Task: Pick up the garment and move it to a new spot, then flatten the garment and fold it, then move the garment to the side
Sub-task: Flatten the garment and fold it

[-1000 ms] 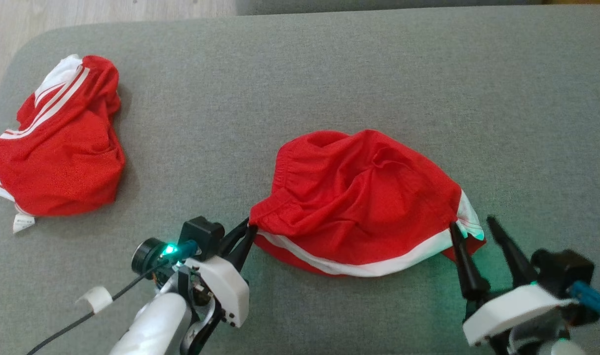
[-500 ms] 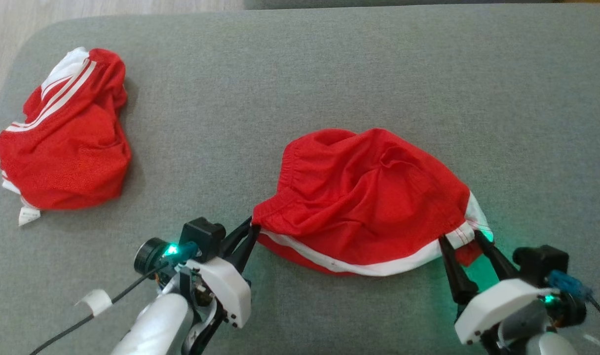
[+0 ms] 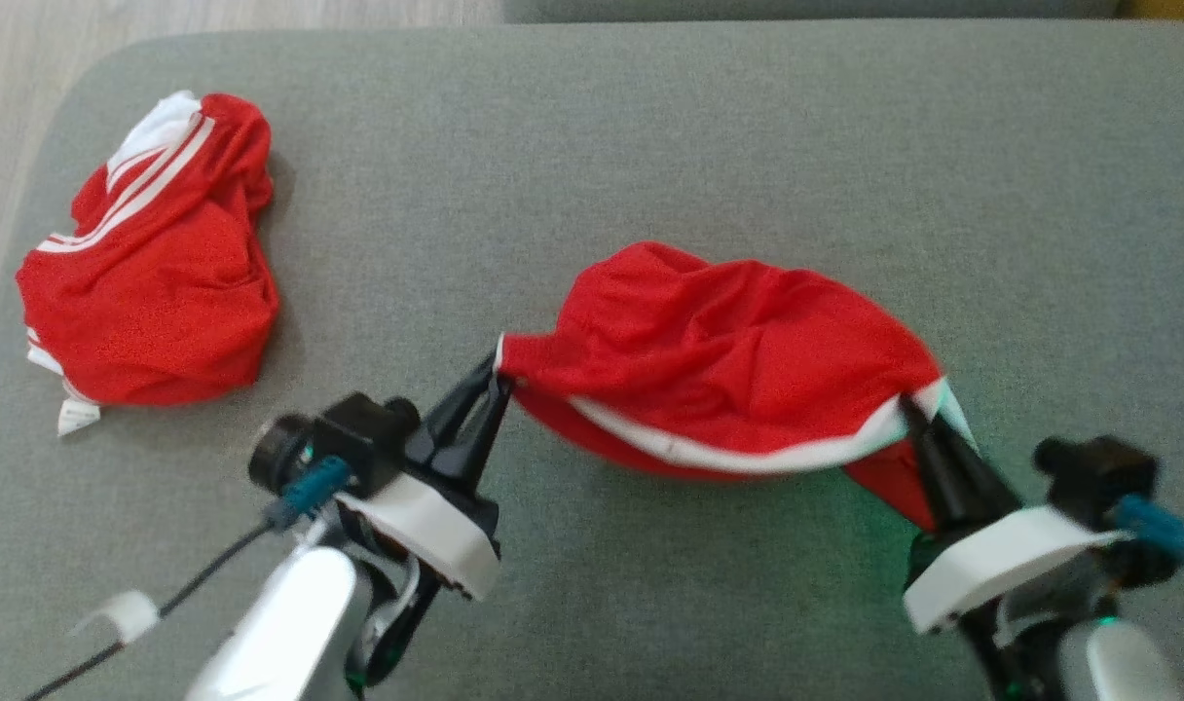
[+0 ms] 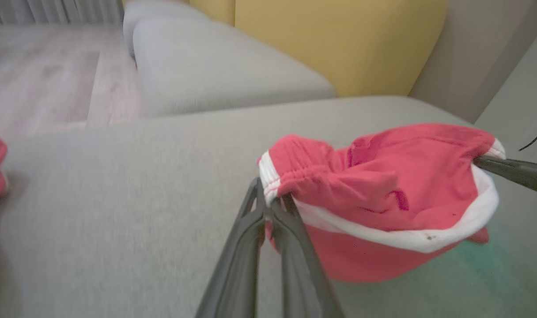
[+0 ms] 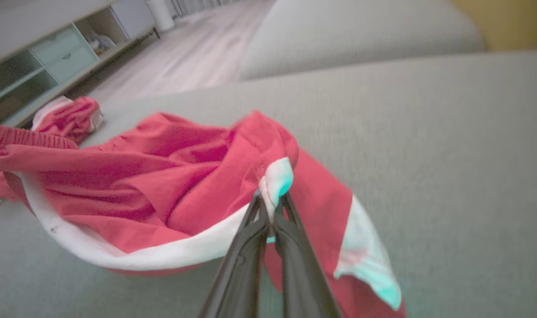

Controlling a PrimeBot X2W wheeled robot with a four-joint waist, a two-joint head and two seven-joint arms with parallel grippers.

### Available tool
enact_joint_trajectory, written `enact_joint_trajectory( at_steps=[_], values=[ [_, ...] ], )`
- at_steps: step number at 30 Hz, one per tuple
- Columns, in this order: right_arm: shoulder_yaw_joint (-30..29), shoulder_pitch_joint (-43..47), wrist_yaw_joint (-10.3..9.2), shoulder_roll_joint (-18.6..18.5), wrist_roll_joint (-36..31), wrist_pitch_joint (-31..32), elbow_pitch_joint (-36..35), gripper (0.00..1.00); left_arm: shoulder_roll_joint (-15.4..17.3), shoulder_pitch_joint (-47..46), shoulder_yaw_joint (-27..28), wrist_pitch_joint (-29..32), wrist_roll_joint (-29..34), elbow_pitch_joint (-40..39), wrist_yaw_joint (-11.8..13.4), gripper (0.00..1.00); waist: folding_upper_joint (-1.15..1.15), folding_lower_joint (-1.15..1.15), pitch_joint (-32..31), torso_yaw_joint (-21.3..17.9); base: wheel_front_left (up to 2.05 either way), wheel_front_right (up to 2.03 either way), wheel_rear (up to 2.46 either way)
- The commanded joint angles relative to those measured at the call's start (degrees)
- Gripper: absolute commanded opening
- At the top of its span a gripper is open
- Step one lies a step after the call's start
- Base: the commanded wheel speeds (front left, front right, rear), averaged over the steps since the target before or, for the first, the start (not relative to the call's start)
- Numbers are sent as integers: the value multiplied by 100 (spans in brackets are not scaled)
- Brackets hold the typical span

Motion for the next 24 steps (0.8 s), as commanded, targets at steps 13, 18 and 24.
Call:
enact_joint_trajectory(
  at_steps=[13,18,24],
  values=[
    [-820,-1603,-3,-641,-592,560,-2988,0,685,-1793,856,808,150,-3456,80,0,0,0,-604,290,0,0,0],
    [-890,-2150,-3,-736,-525,838,-3216,0,633,-2399,1003,1134,49,-3586,122,0,0,0,-646,290,0,0,0],
    [-767,-2718,-3,-620,-181,862,-2440,0,376,-2611,1187,1169,-430,-2712,206,0,0,0,-355,216,0,0,0]
  ],
)
